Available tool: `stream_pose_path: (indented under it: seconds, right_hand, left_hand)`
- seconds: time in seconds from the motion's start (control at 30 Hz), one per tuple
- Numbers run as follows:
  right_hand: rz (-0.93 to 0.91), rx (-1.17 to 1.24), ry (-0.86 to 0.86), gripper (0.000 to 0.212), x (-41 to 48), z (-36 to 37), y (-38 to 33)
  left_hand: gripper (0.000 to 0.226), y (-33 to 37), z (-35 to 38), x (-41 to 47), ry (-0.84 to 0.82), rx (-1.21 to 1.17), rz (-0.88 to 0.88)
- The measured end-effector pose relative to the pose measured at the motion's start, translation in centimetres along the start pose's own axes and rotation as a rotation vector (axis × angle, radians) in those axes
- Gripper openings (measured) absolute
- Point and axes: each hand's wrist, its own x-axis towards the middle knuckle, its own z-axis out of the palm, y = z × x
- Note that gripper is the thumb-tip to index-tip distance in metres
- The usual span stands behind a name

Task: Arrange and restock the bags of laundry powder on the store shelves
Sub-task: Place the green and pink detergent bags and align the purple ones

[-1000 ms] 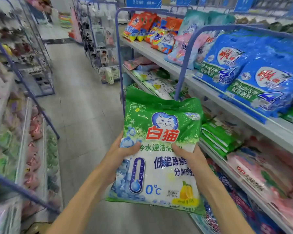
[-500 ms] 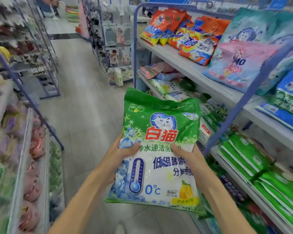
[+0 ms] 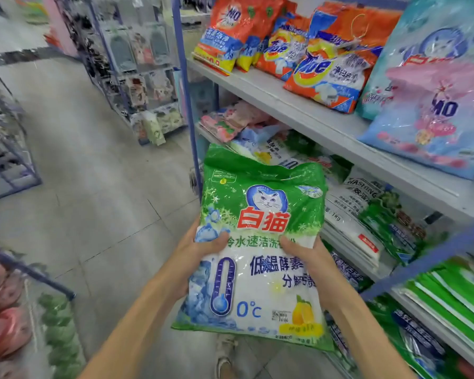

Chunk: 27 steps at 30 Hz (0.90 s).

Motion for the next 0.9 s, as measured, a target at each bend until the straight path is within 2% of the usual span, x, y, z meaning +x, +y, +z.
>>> stream_pose_path:
  seconds: [0.07, 0.2, 0.37, 0.47, 0.57, 0.67, 0.73, 0.9]
  right_hand:
    - [0.013, 0.012, 0.015, 0.084, 3.2, 0.7, -0.3]
    - [0.025, 0.032, 0.044, 0.073, 9.1, 2.3, -1.7]
    - [0.06, 0.067, 0.095, 0.086, 14.7, 4.5, -3.1]
    - [0.112, 0.099, 0.164, 0.072, 17.2, 5.4, -3.2]
    - [0.161, 0.125, 0.243, 0.079, 19.5, 6.3, -2.8]
    - [0.178, 0.176, 0.339, 0.07, 21.5, 7.0, -1.9]
    - [0.188, 0.199, 0.408, 0.067, 23.1, 7.1, -0.6]
    - [0.177, 0.284, 0.576, 0.041, 26.2, 7.5, 1.9]
  left_hand:
    - [0.04, 1.1, -1.0, 3.8, -0.016, 0.023, 0.005]
    - [0.044, 3.3, -2.7, 10.1, -0.038, 0.051, -0.056]
    - [0.054, 5.7, -4.7, 17.1, -0.08, 0.07, -0.134]
    - [0.05, 6.5, -5.7, 20.8, -0.155, 0.106, -0.172]
    - [0.042, 6.5, -6.9, 24.8, -0.225, 0.121, -0.225]
    - [0.046, 5.8, -7.8, 29.0, -0.311, 0.189, -0.26]
    - [0.053, 5.2, -8.3, 32.1, -0.362, 0.213, -0.286]
    - [0.095, 3.6, -8.4, 39.1, -0.451, 0.295, -0.281]
